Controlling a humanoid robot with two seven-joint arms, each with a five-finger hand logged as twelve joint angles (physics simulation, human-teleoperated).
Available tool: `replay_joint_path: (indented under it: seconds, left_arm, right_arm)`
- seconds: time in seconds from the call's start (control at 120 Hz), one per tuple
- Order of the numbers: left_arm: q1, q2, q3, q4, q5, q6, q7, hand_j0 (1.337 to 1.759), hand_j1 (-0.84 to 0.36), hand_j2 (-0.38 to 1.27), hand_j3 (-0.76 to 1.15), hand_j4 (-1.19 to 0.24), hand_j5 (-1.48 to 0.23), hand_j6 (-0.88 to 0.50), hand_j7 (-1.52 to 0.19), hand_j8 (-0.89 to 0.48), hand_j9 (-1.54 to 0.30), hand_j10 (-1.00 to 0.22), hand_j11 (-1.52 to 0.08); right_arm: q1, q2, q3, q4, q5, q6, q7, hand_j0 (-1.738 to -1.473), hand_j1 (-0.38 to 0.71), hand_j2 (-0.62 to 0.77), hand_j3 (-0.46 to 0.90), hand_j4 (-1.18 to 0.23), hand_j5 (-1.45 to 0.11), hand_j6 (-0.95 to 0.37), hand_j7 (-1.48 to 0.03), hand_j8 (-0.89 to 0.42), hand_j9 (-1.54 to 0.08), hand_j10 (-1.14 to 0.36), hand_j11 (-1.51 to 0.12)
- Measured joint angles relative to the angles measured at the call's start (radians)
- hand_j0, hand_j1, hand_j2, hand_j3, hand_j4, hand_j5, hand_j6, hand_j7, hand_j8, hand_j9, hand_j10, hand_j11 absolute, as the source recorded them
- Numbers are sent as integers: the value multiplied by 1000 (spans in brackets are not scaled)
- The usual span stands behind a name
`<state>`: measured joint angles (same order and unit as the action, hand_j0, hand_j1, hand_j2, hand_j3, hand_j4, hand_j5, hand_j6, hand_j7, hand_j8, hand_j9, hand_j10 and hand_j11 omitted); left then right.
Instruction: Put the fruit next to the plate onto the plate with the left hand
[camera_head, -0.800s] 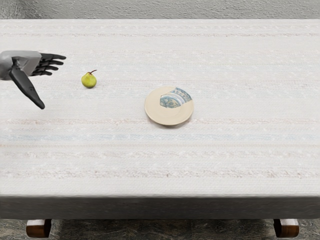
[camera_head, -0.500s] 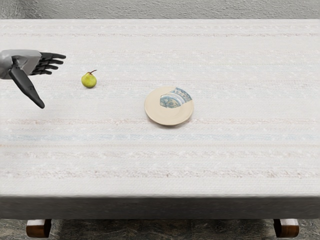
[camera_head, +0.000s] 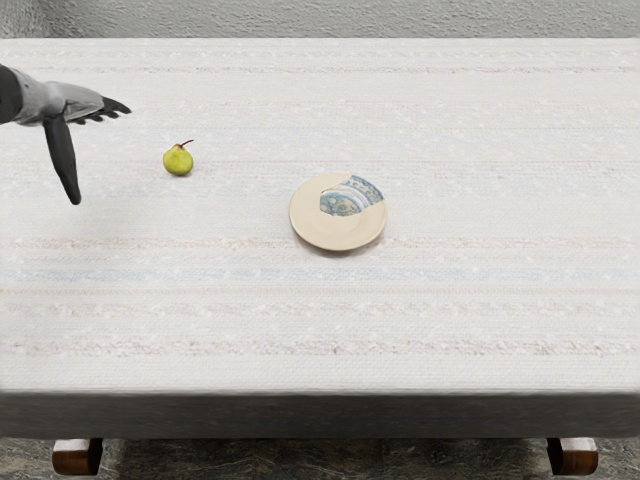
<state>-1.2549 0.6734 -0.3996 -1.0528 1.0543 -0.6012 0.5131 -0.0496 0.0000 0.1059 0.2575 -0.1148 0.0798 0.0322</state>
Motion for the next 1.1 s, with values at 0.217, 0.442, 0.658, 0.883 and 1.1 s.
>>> replay_joint_path:
  seconds: [0.217,0.442,0.658,0.883,1.1]
  left_arm:
    - [-32,-102,102,-5,89,149,1,1658,349,1,0,-4,-1,-5,0,-4,0,-3,0]
    - [-69,-218,217,6,228,313,-13,1658,349,1,0,-3,-1,-5,0,-4,0,-3,0]
    - [-118,-305,339,132,256,362,-70,1658,349,1,0,-3,-1,-4,0,-4,0,-3,0]
    - [-147,-415,413,328,252,329,-180,1658,349,1,0,-3,0,-4,0,-3,0,-2,0]
    - [-142,-423,434,401,210,322,-208,1658,291,11,0,-51,-64,-52,-64,-52,-64,-51,-64]
  right_arm:
    - [-1,0,-1,0,1,1,0,-1658,-310,-7,0,-33,-43,-33,-43,-33,-43,-33,-43]
    - [-2,0,-3,0,1,0,0,-1658,-310,-7,0,-33,-43,-33,-43,-33,-43,-33,-43]
    - [-2,0,-3,0,1,1,0,-1658,-310,-7,0,-33,-43,-33,-43,-33,-43,-33,-43]
    - [-2,0,-3,0,1,1,0,-1658,-310,-7,0,-33,-43,-33,-43,-33,-43,-33,-43]
    - [-2,0,-3,1,1,1,0,-1658,-309,-7,0,-33,-43,-33,-43,-33,-43,-33,-43]
